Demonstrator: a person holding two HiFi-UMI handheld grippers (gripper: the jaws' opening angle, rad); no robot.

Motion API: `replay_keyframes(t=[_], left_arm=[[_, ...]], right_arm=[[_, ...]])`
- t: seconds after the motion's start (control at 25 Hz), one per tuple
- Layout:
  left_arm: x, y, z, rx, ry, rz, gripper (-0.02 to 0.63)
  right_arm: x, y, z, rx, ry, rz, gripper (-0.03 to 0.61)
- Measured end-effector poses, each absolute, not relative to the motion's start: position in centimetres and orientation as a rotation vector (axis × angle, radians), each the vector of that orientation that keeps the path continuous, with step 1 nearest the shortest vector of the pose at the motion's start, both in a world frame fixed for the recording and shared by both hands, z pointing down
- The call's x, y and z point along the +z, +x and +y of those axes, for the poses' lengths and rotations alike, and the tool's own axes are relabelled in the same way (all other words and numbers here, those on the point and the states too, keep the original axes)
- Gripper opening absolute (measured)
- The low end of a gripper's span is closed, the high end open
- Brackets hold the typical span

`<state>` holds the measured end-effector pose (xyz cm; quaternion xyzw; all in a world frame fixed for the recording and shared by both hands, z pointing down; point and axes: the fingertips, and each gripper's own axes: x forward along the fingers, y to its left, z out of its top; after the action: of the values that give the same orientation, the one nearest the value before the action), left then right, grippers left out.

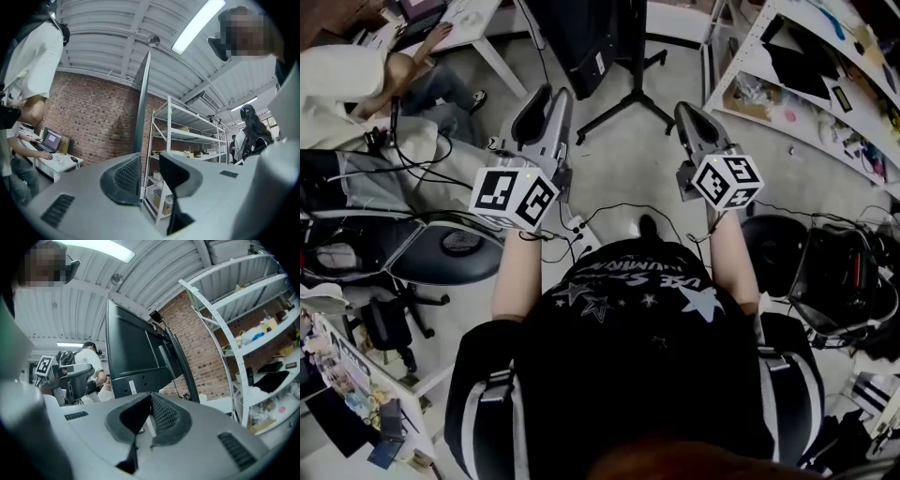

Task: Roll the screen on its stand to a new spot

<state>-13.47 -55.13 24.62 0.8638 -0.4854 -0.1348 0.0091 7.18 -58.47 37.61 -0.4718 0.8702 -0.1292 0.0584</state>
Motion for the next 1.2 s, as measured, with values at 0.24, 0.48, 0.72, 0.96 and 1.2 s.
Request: replay_keyframes(t=[0.24,0.48,0.72,0.96,1.2], left_arm=[[23.9,-12.4,-58.2,-0.425,2.720,-1.528,0.322],[22.8,-11.8,-61.2,-0.419,2.737,-1.593,0.374],[21.5,-11.6,-64.8,-0.344,2.699,-1.712,0.391],[20.3,-11.6,-67.1,-0.316,2.639,-1.769,0.390],[20.3,-11.8,-67.8,-0.302,2.587,-1.764,0.387]], right_arm=[[37.3,8.1,-62.4,-0.398,-1.392,2.648,0.006],[37.0,8.1,-65.0,-0.366,-1.353,2.675,0.006],[37.2,9.1,-66.9,-0.377,-1.344,2.686,0.006],[37.4,10.4,-68.5,-0.404,-1.337,2.684,0.006],[37.8,10.4,-69.1,-0.420,-1.317,2.692,0.006]])
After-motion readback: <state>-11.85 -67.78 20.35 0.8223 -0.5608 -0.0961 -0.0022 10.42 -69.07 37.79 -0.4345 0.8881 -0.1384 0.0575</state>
